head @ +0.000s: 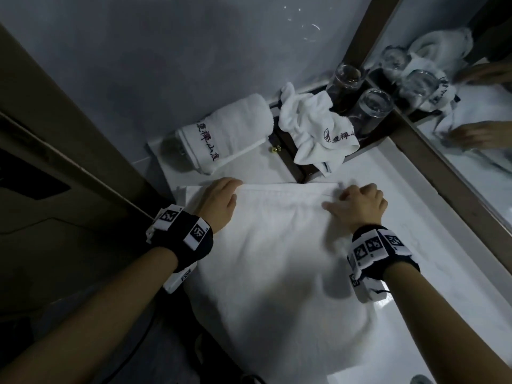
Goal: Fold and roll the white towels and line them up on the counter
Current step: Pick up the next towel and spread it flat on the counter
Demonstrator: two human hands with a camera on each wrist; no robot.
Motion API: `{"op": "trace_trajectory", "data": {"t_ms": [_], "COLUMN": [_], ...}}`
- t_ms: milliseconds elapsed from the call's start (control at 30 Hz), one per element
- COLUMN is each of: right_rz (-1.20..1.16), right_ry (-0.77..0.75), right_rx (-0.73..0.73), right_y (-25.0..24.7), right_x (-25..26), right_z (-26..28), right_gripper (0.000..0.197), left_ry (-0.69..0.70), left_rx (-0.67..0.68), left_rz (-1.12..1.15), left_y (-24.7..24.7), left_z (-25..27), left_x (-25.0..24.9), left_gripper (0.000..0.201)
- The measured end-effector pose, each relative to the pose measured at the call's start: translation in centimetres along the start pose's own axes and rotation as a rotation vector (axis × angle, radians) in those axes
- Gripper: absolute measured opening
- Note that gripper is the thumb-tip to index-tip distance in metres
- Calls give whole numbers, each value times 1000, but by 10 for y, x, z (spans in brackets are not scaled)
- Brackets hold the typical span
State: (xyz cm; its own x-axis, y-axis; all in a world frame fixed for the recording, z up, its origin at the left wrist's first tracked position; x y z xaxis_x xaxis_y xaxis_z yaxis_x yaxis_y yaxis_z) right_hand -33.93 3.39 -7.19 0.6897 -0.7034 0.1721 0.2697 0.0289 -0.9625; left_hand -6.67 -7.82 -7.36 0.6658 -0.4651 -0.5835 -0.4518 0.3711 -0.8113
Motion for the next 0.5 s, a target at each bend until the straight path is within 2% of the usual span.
{"op": "trace_trajectory", "data": {"t_ms": [67, 167, 233, 300, 367, 400, 500], "right_rz": [43, 122, 83, -139, -486, -594, -627], "right_ry": [7, -17, -11, -47, -55, -49, -36], "right_rx": [46, 105, 120, 41, -22, -25, 38], "right_y": [2, 8, 9, -1, -12, -14, -2], "right_x": [-2, 0, -1, 1, 1, 1, 9], "right_z": [-7, -11, -11, -12, -12, -13, -19], "right_gripper": [63, 54, 49, 37, 23, 23, 20], "left_ry": [8, 5, 25, 33, 31, 29, 25], "left_rx": [-12, -48, -17, 26, -29, -78, -126], "left_rz": [-76, -175, -203, -232, -202, -176, -207], "left_y": [0, -3, 2, 5, -5, -13, -24], "left_z": [-4, -7, -8, -9, -9, -8, -6], "left_x": [4, 5, 5, 6, 7, 7, 9], "left_gripper": [24, 13, 11, 13, 15, 14, 13]}}
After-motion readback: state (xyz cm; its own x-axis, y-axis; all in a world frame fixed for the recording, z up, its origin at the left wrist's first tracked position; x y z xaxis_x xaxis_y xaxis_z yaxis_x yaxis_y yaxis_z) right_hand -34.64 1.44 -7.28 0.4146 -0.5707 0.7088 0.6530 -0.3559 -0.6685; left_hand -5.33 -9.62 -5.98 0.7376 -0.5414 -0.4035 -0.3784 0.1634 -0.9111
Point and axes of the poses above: each hand's wrist, its own z-axis away from the middle knuckle, its own y-axis out of the palm, x = y × z, the point moved 10 cm from there along -z, towards the middle knuckle, and after that the axes turned 1 degree about y, right-handed, at the moved point
